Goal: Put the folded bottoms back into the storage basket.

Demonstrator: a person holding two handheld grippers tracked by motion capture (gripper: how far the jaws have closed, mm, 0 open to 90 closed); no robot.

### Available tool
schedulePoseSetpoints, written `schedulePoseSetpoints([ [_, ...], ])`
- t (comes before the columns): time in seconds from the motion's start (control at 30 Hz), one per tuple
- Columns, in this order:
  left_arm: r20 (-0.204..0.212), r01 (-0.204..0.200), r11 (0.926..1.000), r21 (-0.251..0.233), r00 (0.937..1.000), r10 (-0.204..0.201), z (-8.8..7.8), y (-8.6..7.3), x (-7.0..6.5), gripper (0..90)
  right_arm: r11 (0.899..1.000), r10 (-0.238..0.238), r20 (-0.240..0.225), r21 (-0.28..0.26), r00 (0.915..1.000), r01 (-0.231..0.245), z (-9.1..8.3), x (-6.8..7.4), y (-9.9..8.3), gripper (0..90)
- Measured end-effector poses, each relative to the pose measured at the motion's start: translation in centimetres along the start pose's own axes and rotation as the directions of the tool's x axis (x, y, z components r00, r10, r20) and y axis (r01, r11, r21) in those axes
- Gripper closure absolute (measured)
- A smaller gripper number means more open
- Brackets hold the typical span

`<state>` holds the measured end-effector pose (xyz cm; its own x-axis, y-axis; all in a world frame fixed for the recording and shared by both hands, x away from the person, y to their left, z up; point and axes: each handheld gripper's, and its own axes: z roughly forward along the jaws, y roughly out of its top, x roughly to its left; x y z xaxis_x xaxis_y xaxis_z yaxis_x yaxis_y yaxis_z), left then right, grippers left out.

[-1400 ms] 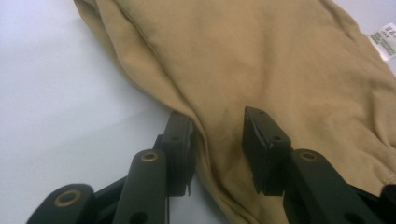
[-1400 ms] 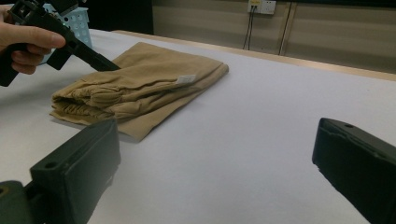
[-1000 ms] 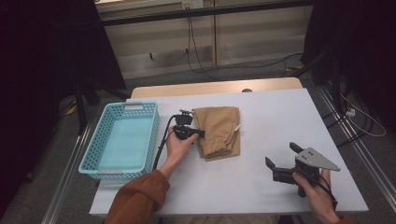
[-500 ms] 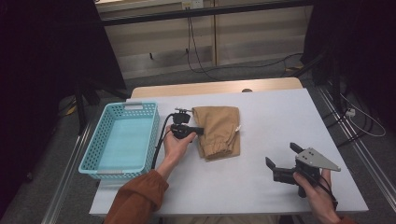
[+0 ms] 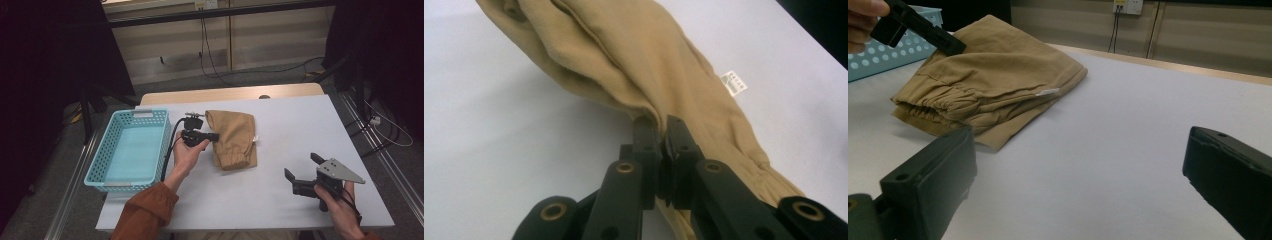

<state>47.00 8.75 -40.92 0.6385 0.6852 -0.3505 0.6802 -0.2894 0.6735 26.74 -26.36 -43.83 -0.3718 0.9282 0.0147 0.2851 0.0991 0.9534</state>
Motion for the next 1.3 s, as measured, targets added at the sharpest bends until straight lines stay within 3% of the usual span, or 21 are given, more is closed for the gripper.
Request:
schedulePoseSetpoints([
  [0.1,-0.018,-0.035,0.9994,0.001,0.9992,0.035,-0.2,0.1,-0.3,86.0,1.000,0.001,0.000,0.000,1.0000,-0.001,0.0,0.0,0.0,0.7],
  [0.37,-0.016,-0.061,0.9976,-0.033,0.9980,0.061,-1.1,0.7,-1.0,86.1,1.000,0.001,0.001,0.000,1.0000,-0.001,0.0,0.0,0.0,0.7],
  [0.57,-0.003,-0.059,0.9969,-0.053,0.9983,0.059,-1.7,0.9,-1.0,86.2,1.000,0.000,-0.003,0.001,1.0000,0.000,0.0,0.0,0.0,0.8],
  [0.83,-0.015,-0.102,0.9928,-0.063,0.9948,0.101,-2.9,1.6,-1.6,86.3,1.000,0.000,-0.001,0.001,1.0000,0.000,0.0,0.0,0.0,0.8],
  [1.3,-0.008,-0.100,0.9916,-0.081,0.9949,0.100,-4.5,2.2,-1.5,86.4,1.000,0.005,0.005,-0.001,1.0000,-0.005,-0.1,0.0,0.0,0.7],
])
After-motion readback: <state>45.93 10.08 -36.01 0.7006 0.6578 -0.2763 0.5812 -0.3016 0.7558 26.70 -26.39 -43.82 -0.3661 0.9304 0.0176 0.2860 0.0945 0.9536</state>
